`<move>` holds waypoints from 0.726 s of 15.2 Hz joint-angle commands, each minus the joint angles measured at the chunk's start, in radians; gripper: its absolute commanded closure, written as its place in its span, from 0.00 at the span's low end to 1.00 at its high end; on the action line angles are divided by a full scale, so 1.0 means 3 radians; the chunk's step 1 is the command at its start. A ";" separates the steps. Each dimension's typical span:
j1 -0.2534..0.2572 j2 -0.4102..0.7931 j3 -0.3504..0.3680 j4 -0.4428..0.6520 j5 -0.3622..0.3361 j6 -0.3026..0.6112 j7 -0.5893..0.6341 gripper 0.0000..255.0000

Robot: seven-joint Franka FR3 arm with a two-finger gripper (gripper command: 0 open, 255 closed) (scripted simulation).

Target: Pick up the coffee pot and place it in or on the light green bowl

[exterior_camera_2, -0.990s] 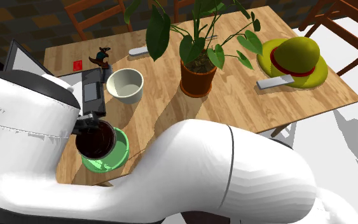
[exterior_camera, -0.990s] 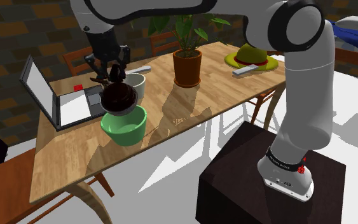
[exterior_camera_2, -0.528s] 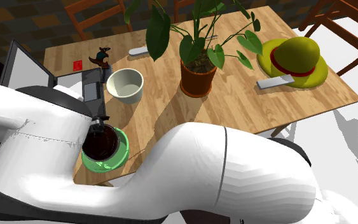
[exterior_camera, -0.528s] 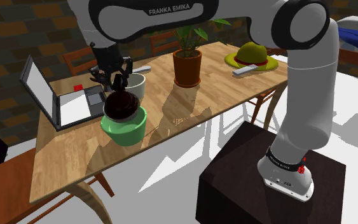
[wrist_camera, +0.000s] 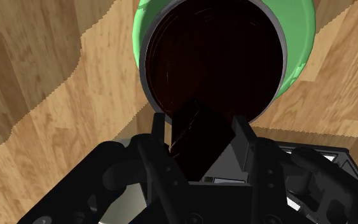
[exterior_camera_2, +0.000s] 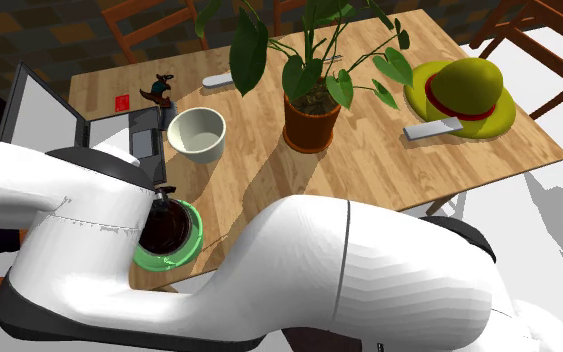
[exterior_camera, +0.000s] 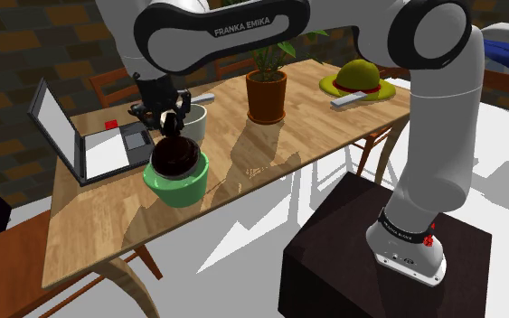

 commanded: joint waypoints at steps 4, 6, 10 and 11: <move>0.0001 -0.0001 0.0000 0.0004 -0.0002 0.0002 0.0000 0.00; 0.0001 0.0001 -0.0001 0.0007 -0.0003 0.0001 -0.0001 0.00; 0.0029 -0.0001 0.0009 0.0114 0.0001 -0.0108 -0.0010 0.00; 0.0062 0.0008 0.0016 0.0235 -0.0003 -0.0222 -0.0020 0.00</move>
